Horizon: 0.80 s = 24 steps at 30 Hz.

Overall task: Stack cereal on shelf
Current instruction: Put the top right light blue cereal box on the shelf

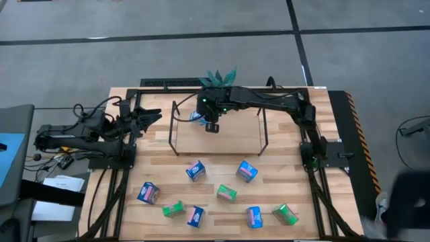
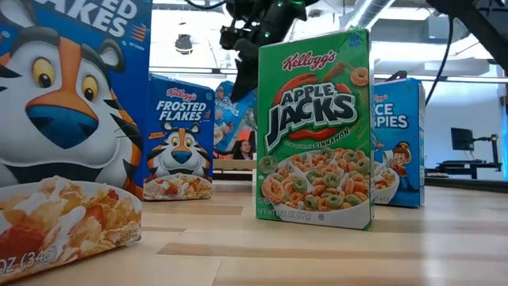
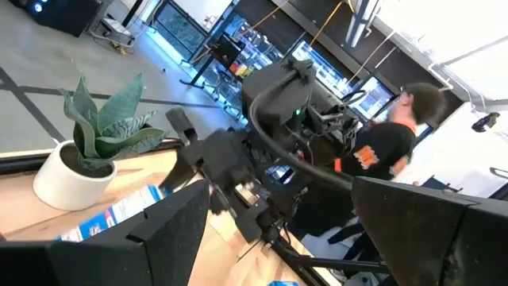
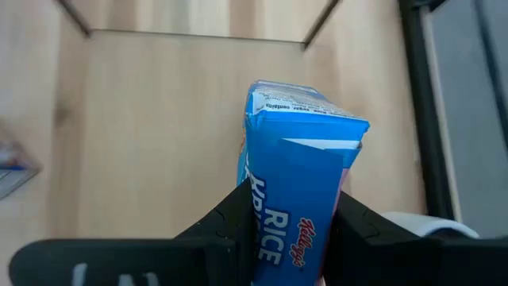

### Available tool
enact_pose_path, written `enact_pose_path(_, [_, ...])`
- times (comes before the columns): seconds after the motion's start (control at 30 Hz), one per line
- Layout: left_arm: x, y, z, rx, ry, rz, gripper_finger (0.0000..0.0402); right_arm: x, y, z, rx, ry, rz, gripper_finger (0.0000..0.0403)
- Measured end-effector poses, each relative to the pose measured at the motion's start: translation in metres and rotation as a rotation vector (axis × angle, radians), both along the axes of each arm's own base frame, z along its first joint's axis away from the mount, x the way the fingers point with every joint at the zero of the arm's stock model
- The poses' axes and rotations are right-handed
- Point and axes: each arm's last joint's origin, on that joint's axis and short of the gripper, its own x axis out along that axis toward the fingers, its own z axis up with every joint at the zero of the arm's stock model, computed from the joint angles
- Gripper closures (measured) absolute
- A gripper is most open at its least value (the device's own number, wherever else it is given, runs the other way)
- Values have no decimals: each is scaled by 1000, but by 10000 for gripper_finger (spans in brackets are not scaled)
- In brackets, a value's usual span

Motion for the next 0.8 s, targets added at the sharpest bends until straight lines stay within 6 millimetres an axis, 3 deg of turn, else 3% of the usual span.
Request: enact_pose_path(0.8, [0, 1, -5, -18, 44, 20, 102, 1, 2, -1, -39, 14, 69, 276])
